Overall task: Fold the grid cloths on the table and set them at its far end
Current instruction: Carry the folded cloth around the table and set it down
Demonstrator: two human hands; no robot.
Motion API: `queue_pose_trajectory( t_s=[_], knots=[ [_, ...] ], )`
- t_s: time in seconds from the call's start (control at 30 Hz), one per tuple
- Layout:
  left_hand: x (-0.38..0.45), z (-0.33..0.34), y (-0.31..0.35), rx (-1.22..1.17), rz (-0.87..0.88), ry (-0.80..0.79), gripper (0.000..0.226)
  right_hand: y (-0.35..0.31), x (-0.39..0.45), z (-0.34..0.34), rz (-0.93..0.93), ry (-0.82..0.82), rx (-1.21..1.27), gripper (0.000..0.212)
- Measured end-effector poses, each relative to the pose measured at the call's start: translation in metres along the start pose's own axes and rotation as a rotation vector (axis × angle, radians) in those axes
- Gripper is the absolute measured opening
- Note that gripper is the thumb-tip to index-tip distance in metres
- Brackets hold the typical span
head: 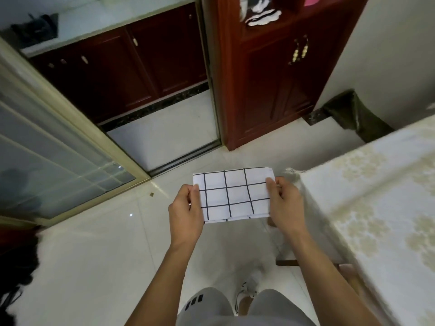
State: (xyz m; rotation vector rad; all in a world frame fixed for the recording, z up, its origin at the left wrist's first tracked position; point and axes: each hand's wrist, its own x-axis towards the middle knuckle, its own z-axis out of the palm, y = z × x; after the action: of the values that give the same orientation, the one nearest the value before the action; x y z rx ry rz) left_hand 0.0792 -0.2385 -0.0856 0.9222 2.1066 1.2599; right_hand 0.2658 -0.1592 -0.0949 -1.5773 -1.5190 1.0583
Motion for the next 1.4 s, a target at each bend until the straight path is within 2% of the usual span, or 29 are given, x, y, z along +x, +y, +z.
queue_pose_trajectory(
  t_s=[0.3, 0.5, 0.9, 1.2, 1.4],
  knots=[
    [0.055, 0.086, 0.035, 0.027, 0.117, -0.201, 0.028, 0.027, 0.061, -0.045, 0.148, 0.164, -0.004, 0.036],
    [0.098, 0.154, 0.060, 0.092, 0.255, -0.363, 0.027, 0.045, 0.096, -0.072, 0.252, 0.326, -0.021, 0.038],
    [0.171, 0.283, 0.102, 0.107, 0.388, -0.805, 0.031, 0.065, 0.143, -0.106, 0.512, 0.700, -0.056, 0.039],
    [0.162, 0.337, 0.111, 0.168, 0.496, -1.143, 0.034, 0.083, 0.119, -0.122, 0.641, 0.913, -0.034, 0.036],
    [0.131, 0.365, 0.111, 0.231, 0.533, -1.220, 0.031, 0.106, 0.094, -0.140, 0.710, 0.989, -0.057, 0.037]
  ],
)
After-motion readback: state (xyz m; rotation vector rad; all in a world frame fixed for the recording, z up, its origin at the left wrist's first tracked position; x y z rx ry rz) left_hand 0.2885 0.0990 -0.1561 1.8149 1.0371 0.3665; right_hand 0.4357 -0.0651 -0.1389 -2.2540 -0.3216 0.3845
